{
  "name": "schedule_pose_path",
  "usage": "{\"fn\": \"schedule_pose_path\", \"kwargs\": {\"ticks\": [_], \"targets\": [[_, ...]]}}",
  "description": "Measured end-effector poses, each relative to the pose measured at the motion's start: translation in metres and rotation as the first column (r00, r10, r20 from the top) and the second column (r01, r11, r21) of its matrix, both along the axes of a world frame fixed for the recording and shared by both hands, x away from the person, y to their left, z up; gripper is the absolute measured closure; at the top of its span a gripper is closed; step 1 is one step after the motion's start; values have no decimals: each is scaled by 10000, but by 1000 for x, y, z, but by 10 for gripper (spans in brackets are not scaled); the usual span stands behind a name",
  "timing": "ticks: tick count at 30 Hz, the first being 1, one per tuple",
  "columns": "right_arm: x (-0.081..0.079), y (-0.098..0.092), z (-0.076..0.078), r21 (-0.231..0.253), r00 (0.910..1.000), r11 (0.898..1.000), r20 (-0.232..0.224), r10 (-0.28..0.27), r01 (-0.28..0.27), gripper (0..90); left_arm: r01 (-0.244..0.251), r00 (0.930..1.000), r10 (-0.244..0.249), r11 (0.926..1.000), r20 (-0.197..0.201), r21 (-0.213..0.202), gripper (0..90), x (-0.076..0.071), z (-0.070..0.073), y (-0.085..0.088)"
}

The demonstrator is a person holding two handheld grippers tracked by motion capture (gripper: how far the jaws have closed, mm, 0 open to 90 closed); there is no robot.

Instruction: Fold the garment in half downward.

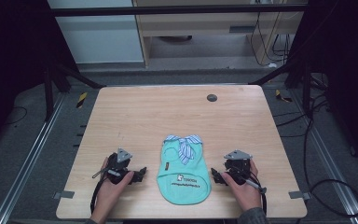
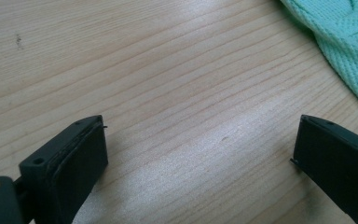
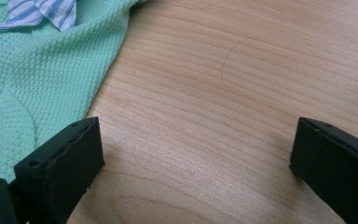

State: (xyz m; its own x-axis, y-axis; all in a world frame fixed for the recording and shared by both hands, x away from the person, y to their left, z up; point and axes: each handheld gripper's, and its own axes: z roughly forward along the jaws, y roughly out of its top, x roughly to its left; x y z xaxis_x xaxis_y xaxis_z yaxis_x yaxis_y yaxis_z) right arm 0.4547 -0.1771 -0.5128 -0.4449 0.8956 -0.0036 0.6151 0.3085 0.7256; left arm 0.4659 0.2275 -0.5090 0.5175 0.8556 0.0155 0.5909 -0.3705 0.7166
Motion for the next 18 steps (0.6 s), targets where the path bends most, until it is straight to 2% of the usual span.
{"fn": "schedule_pose_path", "kwargs": {"ticks": [11,13,14,15,16,18], "targets": [[0,0,0,0,10000,10000,6,6,-6,27,249,9997,-249,9997,-17,-2,18,-3,0,1],[0,0,0,98,10000,10000,-7,-9,9,46,276,9996,-276,9996,-36,12,45,-3,2,1],[0,-1,1,145,9994,9994,130,-312,310,82,506,9986,-505,9987,-140,35,43,-3,5,1],[0,-1,1,145,9994,9994,130,-312,310,82,506,9986,-505,9987,-140,35,44,-3,5,1],[-1,-1,1,117,9989,9992,236,-395,392,137,672,9976,-672,9977,-184,7,44,-1,10,0],[-1,-1,3,119,9994,9995,225,-279,276,174,869,9961,-866,9961,-188,161,45,2,17,0]]}}
